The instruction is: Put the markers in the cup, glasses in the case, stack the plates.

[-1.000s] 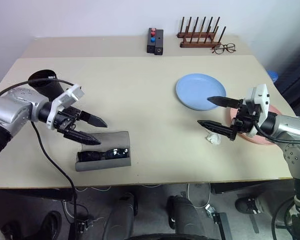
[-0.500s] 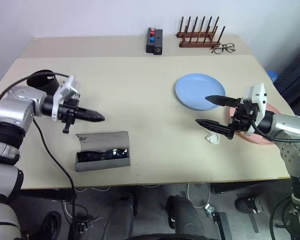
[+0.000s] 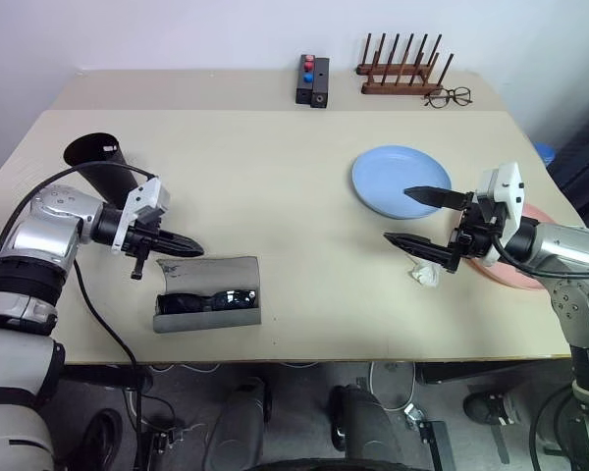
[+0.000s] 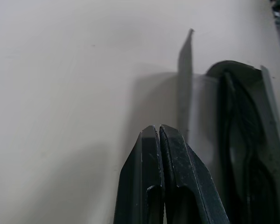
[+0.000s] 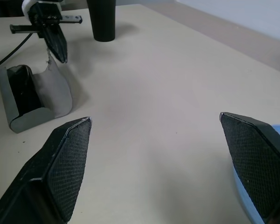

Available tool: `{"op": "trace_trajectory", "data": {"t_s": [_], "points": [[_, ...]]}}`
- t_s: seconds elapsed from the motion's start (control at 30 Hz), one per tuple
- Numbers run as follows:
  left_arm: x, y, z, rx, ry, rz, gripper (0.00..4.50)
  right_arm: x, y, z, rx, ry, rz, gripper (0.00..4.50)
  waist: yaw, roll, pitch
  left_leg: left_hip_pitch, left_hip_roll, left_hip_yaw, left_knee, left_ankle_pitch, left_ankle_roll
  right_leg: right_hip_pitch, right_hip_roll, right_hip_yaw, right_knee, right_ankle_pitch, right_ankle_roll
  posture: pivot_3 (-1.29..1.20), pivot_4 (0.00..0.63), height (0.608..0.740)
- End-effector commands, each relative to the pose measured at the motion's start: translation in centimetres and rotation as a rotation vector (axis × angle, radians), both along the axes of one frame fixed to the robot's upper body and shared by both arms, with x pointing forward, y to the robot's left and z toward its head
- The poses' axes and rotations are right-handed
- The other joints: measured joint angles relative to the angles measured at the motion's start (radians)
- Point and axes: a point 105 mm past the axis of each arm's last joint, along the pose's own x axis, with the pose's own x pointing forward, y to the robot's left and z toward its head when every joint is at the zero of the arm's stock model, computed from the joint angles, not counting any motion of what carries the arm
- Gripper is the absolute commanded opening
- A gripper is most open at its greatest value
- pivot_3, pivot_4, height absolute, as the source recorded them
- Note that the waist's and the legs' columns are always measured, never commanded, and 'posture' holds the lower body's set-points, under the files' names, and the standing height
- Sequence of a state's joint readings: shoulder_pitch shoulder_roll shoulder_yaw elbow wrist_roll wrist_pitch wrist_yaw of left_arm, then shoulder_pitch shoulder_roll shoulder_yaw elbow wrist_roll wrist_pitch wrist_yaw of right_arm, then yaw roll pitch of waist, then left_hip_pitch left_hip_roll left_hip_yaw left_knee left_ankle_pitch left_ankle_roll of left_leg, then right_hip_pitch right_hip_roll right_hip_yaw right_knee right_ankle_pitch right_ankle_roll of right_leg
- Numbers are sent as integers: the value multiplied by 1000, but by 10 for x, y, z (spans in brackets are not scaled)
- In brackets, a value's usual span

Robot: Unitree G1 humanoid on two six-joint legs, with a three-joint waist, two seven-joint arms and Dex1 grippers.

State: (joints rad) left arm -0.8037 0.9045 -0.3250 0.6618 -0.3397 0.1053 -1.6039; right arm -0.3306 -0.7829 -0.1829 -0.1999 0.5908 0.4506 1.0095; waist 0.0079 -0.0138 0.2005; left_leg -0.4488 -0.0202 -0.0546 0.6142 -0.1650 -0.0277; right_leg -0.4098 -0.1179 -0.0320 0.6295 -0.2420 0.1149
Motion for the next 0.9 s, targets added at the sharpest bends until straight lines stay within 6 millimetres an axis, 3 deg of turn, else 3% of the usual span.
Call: {"op": "trace_trajectory", "data": {"t_s": [0.03,0.63,0.8,0.9], "points": [[-6,2,10,-1,-17,-25,60,-2,-1,10,2,-55,-1,4500,0,0,0,0,0,0,0,0,0,0,0,0,0,0,0,0,150,740],[-50,-6,-6,-6,112,-146,60,0,-1,10,1,-65,-6,4500,-1,1,0,0,2,0,-1,0,0,0,0,0,0,0,0,0,150,740],[-48,-8,4,-27,80,-143,60,1,-2,10,0,-66,-7,4500,2,1,0,0,2,0,-1,0,0,0,-1,0,-1,0,-1,0,150,740],[-39,-12,22,-98,93,-96,60,2,-2,10,-2,-69,-9,4500,4,1,0,0,2,0,-1,0,0,0,-1,0,-1,0,-1,0,150,740]]}}
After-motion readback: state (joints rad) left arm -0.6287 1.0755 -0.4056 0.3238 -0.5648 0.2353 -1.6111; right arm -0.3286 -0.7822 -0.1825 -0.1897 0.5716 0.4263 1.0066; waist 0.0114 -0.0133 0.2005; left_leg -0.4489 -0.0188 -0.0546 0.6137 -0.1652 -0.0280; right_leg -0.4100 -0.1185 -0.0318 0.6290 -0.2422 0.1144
